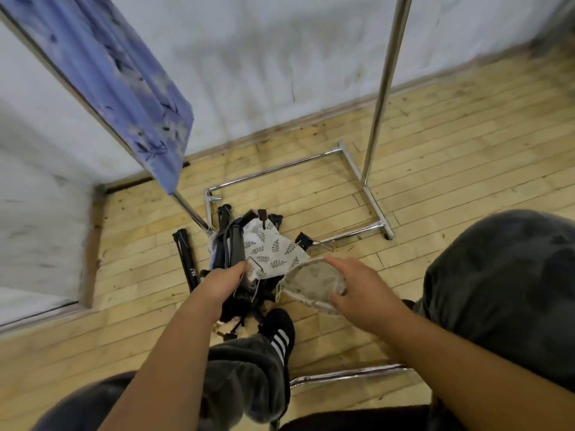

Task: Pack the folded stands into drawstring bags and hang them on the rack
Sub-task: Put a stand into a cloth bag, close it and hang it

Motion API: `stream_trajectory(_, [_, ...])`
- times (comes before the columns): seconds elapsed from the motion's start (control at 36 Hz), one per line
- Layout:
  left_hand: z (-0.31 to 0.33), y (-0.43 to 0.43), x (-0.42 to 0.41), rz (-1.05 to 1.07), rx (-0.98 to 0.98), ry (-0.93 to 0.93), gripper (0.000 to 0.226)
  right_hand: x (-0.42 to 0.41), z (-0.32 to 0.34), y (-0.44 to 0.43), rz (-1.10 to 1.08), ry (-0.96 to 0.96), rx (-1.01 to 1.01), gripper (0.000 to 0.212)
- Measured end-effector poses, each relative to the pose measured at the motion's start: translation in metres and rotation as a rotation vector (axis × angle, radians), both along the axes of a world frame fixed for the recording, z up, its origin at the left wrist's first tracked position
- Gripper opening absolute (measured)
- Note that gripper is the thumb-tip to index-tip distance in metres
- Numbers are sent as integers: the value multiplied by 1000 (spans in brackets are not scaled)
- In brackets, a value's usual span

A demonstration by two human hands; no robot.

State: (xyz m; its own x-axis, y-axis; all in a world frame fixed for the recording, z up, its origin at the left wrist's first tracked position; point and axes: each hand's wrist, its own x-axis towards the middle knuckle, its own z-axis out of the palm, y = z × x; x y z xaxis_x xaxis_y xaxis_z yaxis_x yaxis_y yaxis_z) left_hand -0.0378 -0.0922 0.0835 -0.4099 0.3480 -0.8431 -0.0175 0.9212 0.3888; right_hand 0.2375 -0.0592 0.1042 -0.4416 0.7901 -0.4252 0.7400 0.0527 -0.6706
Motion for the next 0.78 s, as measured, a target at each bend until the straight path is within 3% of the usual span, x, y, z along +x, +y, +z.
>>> stream_trajectory(0.08, [37, -16, 14, 24, 50, -53, 64, 10, 4, -8, 6, 24, 41, 76])
stream_trajectory(0.19, [79, -42, 47, 124, 182, -188, 31, 23, 7, -12, 12, 58, 75, 79])
stream_trajectory(0.42, [114, -83, 122, 202, 276, -376, 15, 44, 14, -19, 104, 131, 124, 89])
stream_trajectory(0.56, [101, -84, 154, -12, 271, -405, 27, 54, 16, -22, 225, 106, 166, 97])
stream_trajectory(0.78, [90, -64, 182, -268, 289, -428, 25, 83, -1, -22, 241, 69, 305, 85])
